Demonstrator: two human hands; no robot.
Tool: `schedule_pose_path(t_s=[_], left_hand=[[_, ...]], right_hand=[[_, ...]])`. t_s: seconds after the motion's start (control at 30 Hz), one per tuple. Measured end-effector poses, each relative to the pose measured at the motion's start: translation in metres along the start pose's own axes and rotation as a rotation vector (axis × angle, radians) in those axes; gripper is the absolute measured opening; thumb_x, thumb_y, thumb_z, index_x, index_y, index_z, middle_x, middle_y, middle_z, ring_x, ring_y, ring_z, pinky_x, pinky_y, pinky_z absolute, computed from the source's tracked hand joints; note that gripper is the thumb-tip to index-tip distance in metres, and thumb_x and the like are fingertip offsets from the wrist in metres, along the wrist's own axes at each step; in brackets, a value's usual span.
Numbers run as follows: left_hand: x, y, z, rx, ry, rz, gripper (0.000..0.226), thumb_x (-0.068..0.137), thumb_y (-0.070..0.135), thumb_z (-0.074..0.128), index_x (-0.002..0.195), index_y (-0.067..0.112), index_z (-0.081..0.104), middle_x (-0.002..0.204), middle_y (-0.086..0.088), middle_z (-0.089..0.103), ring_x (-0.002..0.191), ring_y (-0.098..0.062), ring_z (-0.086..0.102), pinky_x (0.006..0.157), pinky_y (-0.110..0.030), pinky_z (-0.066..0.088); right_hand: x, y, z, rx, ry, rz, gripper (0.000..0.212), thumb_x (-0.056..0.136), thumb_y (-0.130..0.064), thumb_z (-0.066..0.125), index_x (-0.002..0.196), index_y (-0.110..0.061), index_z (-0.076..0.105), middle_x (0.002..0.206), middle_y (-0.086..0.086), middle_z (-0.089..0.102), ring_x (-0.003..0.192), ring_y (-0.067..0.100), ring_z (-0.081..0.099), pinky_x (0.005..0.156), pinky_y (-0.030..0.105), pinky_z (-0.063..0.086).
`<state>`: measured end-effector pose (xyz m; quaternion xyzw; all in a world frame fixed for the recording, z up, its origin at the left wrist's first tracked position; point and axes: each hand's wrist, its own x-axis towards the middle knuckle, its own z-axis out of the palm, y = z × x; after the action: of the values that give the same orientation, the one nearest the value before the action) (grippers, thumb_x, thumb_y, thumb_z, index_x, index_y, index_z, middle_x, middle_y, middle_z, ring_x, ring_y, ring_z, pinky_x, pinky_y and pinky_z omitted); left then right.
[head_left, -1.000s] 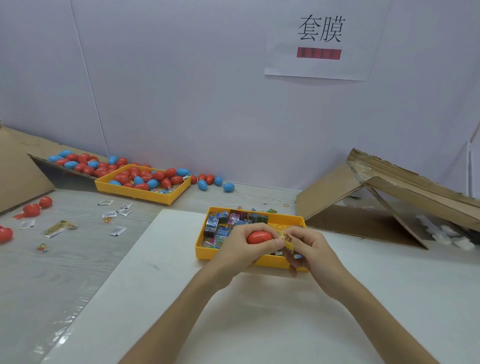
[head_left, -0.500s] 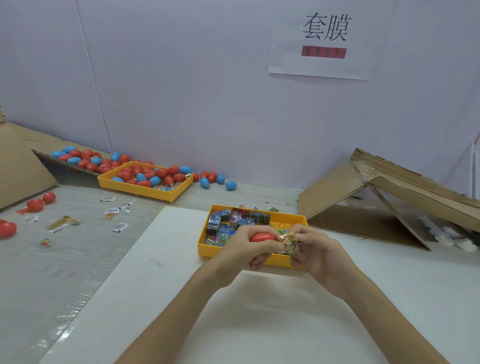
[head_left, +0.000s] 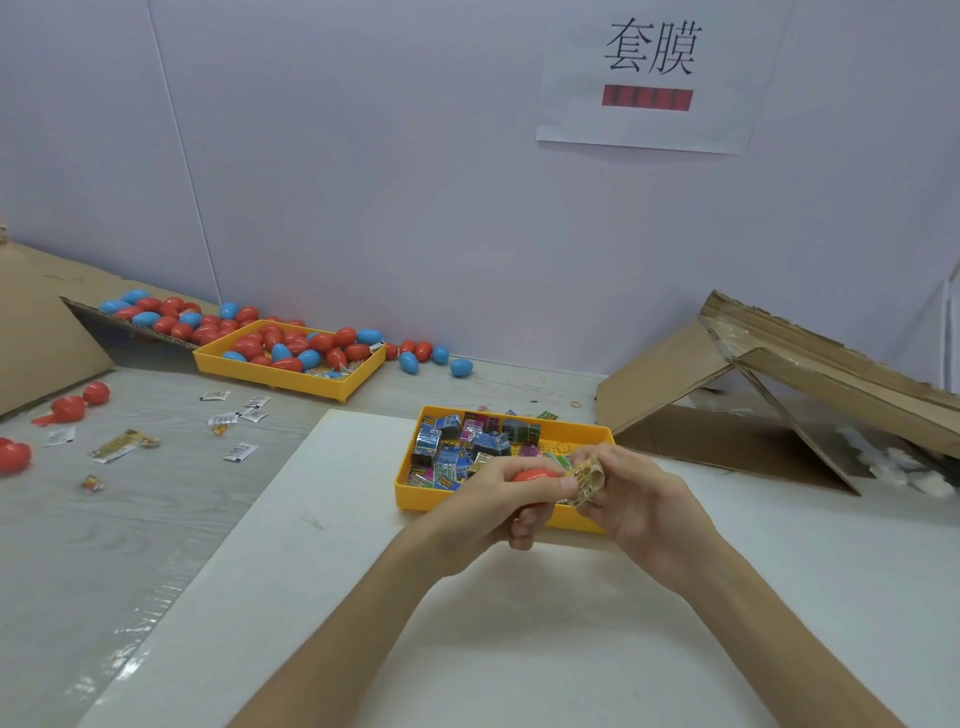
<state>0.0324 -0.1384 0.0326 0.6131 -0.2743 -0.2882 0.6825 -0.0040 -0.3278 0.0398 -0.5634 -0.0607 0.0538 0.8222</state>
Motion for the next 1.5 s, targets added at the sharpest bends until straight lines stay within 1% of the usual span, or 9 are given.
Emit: schedule_pose_path(t_s=[0.23,0.37,0.47,0.67,0.87,1.0,1.17,1.37,1.5], left_hand=[[0.0,0.003,-0.004,-0.037,-0.034,-0.016,0.023,0.1,0.032,0.061,0.078,0.026,0.062,0.065,0.002,0.035,0.057,-0.012,0.032,0.053,-0.021,0.031],[0.0,0.0,-0.005,-0.003,0.051,-0.01,0.024,0.098,0.034,0.065,0.088,0.014,0.057,0.063,0.002,0.034,0.057,-0.012,0.031,0.053,-0.02,0.03],[0.001,-0.001,-0.005,0.035,0.088,-0.03,0.028,0.096,0.034,0.067,0.088,0.009,0.058,0.06,0.002,0.036,0.055,-0.012,0.034,0.053,-0.02,0.033],[0.003,-0.006,-0.005,0.1,0.095,-0.046,0.025,0.095,0.034,0.068,0.088,0.011,0.064,0.061,-0.003,0.036,0.055,-0.014,0.037,0.054,-0.023,0.036],[0.003,-0.005,-0.007,0.127,0.077,-0.061,0.024,0.088,0.041,0.072,0.085,0.017,0.072,0.074,-0.014,0.039,0.057,-0.013,0.04,0.054,-0.022,0.041],[0.003,-0.004,-0.008,0.101,0.07,-0.06,0.023,0.087,0.039,0.073,0.086,0.016,0.071,0.078,-0.016,0.041,0.056,-0.011,0.043,0.055,-0.021,0.043],[0.0,0.001,-0.01,0.017,0.052,-0.019,0.025,0.094,0.037,0.069,0.081,0.017,0.062,0.062,0.0,0.035,0.056,-0.011,0.038,0.055,-0.02,0.04],[0.001,0.006,-0.008,-0.239,0.079,0.073,0.045,0.099,0.053,0.05,0.112,0.013,0.068,0.072,-0.001,0.038,0.059,-0.013,0.033,0.056,-0.024,0.037],[0.001,0.009,-0.014,-0.485,0.027,0.139,0.05,0.101,0.038,0.038,0.136,0.013,0.062,0.085,-0.006,0.053,0.065,-0.015,0.044,0.062,-0.028,0.045]], right_hand=[[0.0,0.001,-0.004,0.118,0.011,0.099,0.022,0.074,-0.021,0.072,0.083,-0.016,0.053,0.083,0.006,0.048,0.073,0.018,0.046,0.067,0.029,0.04],[-0.001,-0.003,-0.001,-0.208,-0.081,0.129,0.02,0.083,-0.039,0.063,0.075,-0.02,0.066,0.072,0.004,0.053,0.059,0.014,0.039,0.058,0.028,0.032],[-0.002,-0.005,0.001,-0.374,-0.133,0.123,0.025,0.089,-0.038,0.061,0.089,-0.017,0.075,0.078,0.011,0.046,0.056,0.014,0.031,0.054,0.025,0.034],[-0.005,-0.009,0.002,-0.544,-0.172,0.122,0.035,0.094,-0.039,0.054,0.092,-0.01,0.073,0.073,0.0,0.068,0.051,0.014,0.039,0.054,0.026,0.04],[-0.004,-0.007,0.004,-0.645,-0.159,0.105,0.047,0.098,-0.049,0.046,0.08,-0.017,0.077,0.06,-0.006,0.06,0.048,0.012,0.041,0.053,0.025,0.036],[-0.004,-0.008,0.001,-0.656,-0.144,0.07,0.043,0.097,-0.049,0.056,0.069,-0.02,0.071,0.055,0.004,0.044,0.049,0.015,0.036,0.058,0.033,0.03],[-0.007,-0.007,0.003,-0.648,-0.162,-0.193,0.014,0.084,-0.023,0.066,0.072,-0.019,0.071,0.067,0.003,0.057,0.059,0.013,0.045,0.057,0.022,0.037],[-0.005,-0.004,0.0,-0.493,-0.084,-0.302,0.013,0.079,-0.026,0.072,0.074,-0.014,0.073,0.066,0.006,0.058,0.059,0.016,0.047,0.061,0.02,0.041],[-0.002,-0.007,-0.006,-0.358,0.009,-0.31,0.012,0.08,-0.015,0.066,0.081,-0.011,0.077,0.065,0.004,0.057,0.058,0.015,0.049,0.057,0.021,0.044]])
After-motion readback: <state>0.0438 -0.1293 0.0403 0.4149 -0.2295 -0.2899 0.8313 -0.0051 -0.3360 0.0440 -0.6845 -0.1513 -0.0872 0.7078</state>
